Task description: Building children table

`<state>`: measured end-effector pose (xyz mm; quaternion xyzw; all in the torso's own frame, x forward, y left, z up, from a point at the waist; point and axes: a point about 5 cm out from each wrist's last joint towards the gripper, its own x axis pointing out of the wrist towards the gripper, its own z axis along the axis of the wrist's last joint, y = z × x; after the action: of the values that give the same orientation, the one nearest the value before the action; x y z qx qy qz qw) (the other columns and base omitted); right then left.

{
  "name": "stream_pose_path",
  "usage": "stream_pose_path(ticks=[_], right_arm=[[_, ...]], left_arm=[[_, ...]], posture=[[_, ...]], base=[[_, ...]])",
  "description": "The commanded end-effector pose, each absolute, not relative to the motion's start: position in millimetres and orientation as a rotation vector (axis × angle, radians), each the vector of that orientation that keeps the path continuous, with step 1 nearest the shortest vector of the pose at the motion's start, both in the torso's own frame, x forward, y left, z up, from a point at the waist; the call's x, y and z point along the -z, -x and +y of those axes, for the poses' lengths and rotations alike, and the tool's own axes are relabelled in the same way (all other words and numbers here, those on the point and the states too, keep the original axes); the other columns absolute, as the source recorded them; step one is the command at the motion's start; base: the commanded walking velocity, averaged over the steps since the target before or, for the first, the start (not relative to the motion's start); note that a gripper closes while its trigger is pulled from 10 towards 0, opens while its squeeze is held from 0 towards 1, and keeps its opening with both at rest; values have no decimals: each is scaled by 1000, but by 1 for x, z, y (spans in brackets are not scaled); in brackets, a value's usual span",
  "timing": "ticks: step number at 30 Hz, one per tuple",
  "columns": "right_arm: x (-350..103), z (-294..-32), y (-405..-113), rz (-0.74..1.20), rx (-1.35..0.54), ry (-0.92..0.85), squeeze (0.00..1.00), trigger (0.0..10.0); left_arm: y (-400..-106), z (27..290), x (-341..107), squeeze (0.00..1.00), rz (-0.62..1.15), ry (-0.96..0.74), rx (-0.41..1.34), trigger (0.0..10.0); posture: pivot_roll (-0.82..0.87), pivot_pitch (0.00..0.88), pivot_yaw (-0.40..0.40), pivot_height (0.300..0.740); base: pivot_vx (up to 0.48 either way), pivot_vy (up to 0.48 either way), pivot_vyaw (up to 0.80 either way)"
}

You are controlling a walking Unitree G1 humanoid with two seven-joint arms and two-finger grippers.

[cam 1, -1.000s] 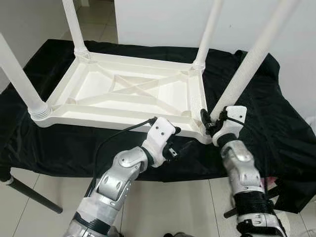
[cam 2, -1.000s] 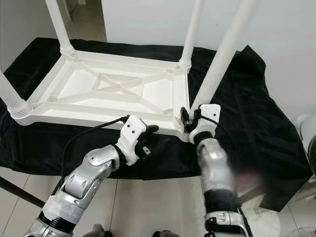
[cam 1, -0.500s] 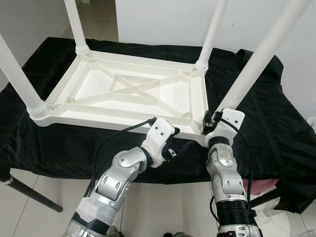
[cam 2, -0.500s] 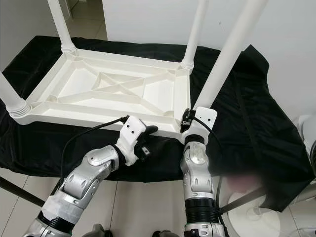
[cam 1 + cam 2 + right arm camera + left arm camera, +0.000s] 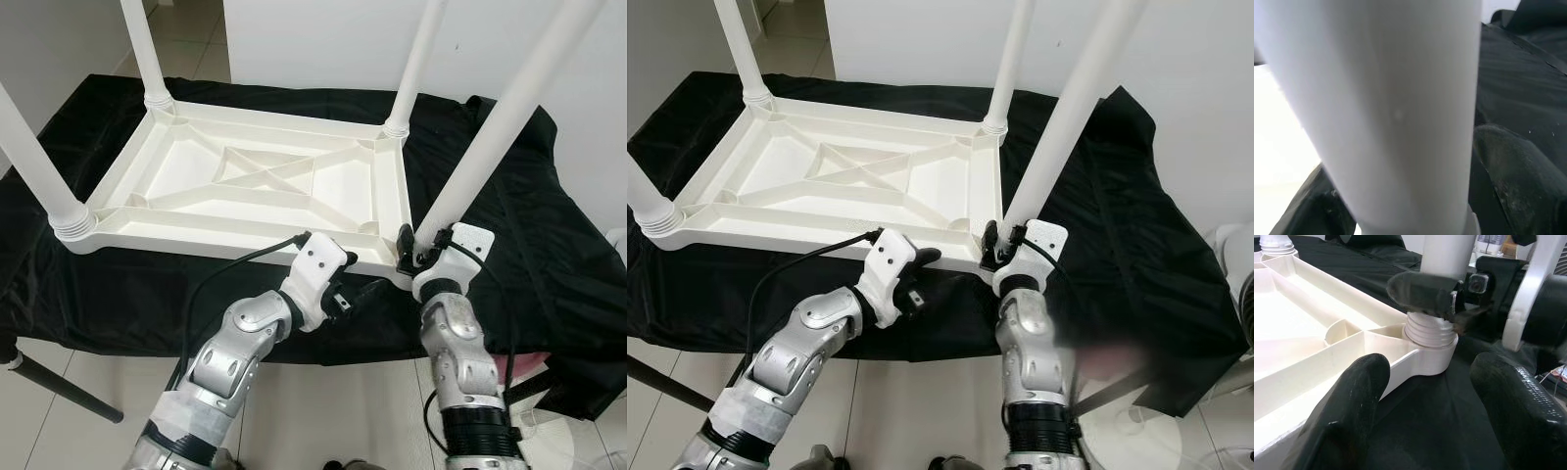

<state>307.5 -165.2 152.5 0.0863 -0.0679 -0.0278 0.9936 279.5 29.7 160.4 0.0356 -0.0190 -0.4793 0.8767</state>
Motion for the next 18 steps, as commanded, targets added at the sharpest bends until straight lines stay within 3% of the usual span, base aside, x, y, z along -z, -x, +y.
stream_pose_path(ticks=[1, 8, 18], right_arm=[[-149, -170, -305, -137, 37, -177, 0, 10000], [-149, -183, -305, -147, -250, -36, 0, 10000], [-150, -182, -315, -124, -477, 56, 0, 10000]], left_arm=[[-278, 29, -159, 0, -29, -72, 1009, 10000], [-278, 30, -159, 0, -27, -80, 1013, 10000], [-279, 28, -159, 0, -29, -91, 1023, 10000]], posture=[[-17, 80, -62, 740], [-21, 72, -55, 740], [-19, 64, -50, 740]], base=[[0, 0, 0], [0, 0, 0], [0, 0, 0]])
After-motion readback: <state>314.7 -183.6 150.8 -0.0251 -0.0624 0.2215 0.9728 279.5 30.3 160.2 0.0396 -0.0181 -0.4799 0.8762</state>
